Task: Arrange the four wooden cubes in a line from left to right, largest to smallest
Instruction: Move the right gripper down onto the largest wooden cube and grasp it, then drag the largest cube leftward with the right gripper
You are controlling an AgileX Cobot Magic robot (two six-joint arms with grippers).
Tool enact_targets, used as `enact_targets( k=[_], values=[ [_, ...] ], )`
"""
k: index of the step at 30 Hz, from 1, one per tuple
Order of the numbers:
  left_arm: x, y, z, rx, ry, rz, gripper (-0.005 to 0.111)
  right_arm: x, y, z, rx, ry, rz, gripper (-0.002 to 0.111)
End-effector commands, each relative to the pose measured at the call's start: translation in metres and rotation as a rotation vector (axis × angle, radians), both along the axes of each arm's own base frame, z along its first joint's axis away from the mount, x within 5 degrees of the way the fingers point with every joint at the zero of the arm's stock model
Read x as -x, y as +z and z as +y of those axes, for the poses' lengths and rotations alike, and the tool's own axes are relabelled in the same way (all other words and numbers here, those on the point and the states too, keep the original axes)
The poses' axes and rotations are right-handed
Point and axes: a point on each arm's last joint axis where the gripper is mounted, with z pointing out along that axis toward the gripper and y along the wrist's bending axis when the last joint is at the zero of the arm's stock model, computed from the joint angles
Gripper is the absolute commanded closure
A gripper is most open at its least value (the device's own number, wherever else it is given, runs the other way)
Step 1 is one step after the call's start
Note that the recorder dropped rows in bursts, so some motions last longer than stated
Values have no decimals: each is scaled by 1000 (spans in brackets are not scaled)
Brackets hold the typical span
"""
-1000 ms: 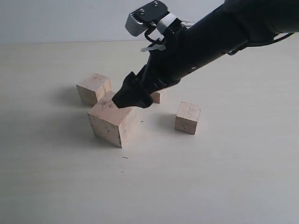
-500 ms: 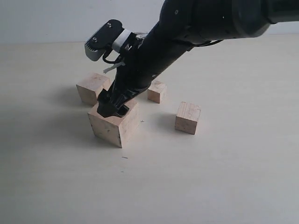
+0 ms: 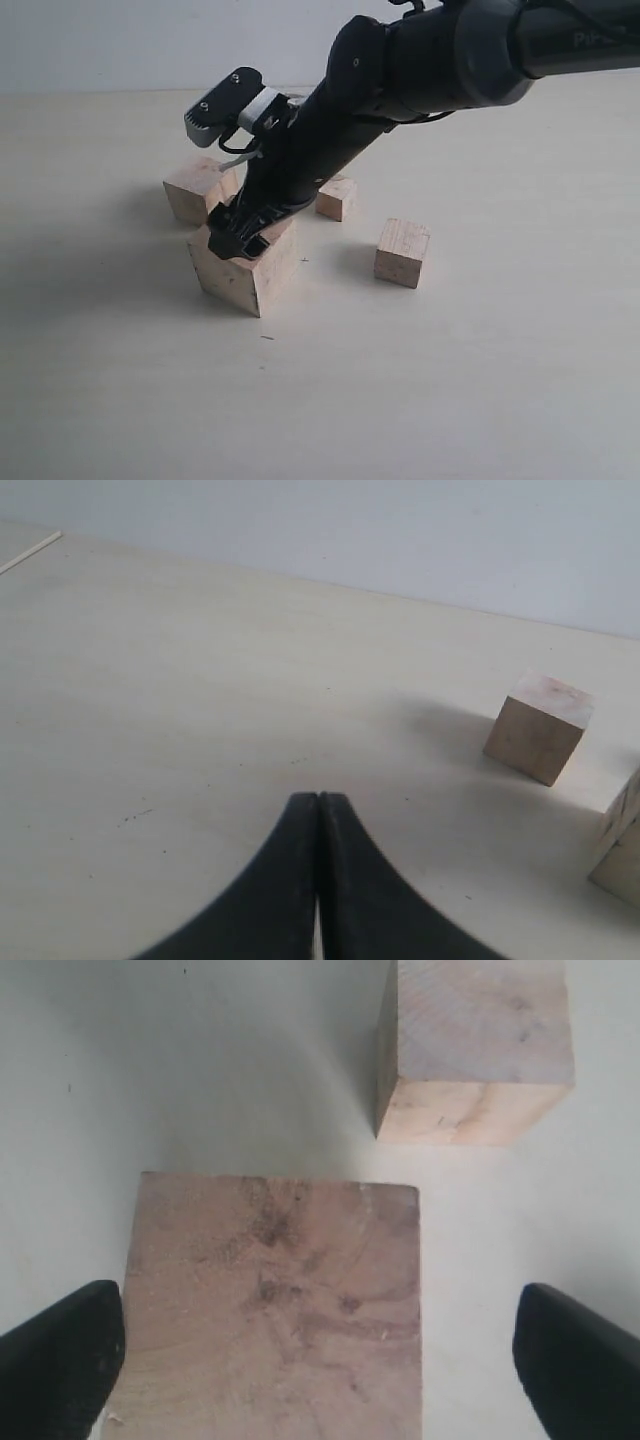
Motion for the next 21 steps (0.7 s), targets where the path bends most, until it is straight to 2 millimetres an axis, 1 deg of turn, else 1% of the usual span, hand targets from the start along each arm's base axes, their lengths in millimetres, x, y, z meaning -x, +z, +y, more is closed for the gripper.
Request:
enact_targets(
  k=[1, 13, 17, 21],
  values=[
    [0, 1, 0, 2, -4, -9, 107, 2, -15, 2, 18, -4, 52, 3],
    [0, 1, 0, 2, -4, -9, 107, 9, -18, 4, 4, -19, 164, 3],
    [0, 1, 0, 2, -4, -9, 107, 9, -18, 4, 4, -19, 164, 3],
    [0, 1, 0, 2, -4, -9, 107, 9, -13, 4, -5, -18, 156, 3]
  ],
)
